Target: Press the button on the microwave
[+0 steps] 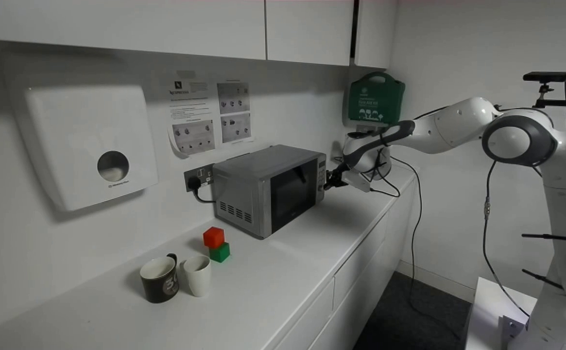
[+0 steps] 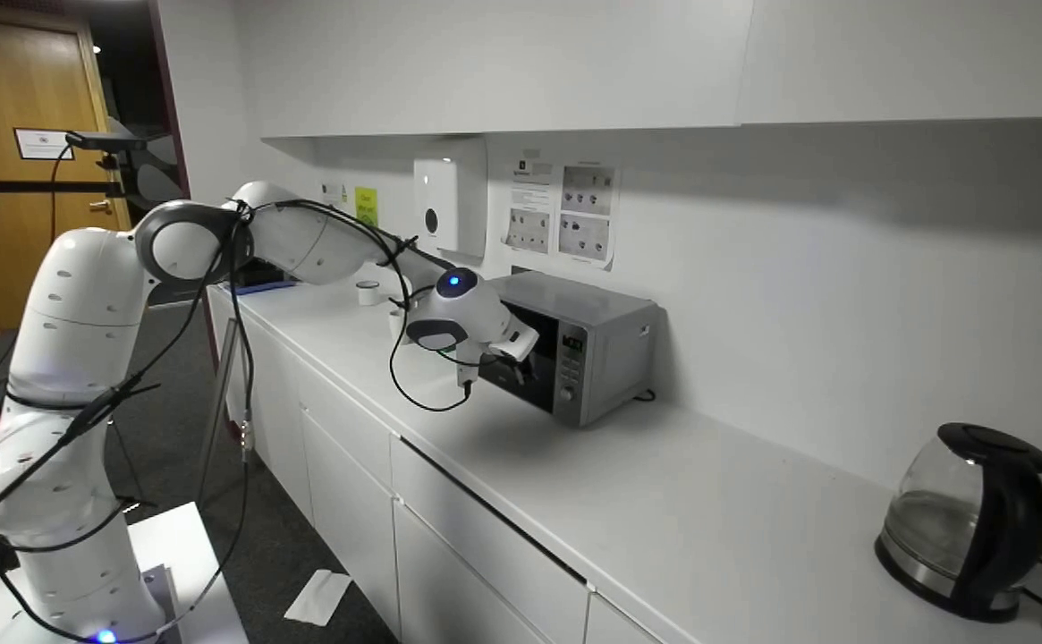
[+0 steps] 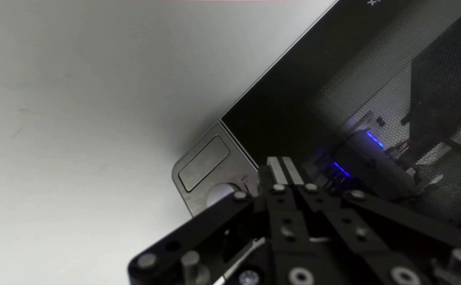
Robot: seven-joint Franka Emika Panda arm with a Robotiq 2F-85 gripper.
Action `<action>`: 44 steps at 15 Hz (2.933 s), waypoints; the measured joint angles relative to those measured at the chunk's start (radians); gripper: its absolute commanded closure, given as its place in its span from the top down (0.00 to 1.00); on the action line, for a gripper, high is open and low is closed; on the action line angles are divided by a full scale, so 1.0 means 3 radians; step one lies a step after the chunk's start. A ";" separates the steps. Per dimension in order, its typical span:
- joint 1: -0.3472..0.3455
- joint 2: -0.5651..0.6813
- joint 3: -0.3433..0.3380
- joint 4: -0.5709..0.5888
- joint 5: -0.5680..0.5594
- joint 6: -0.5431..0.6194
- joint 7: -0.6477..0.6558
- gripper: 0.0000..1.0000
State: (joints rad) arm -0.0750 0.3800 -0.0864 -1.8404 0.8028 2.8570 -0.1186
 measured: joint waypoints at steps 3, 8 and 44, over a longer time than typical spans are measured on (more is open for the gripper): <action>-0.0003 0.0050 -0.0003 0.0023 0.0000 0.0036 0.0001 0.00; -0.0005 0.0112 -0.0004 0.0038 0.0000 0.0082 0.0001 0.00; -0.0092 0.0448 -0.0070 0.0617 0.0000 0.0167 -0.0040 0.00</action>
State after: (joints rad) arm -0.1027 0.5143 -0.1073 -1.6551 0.8029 2.9070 -0.1305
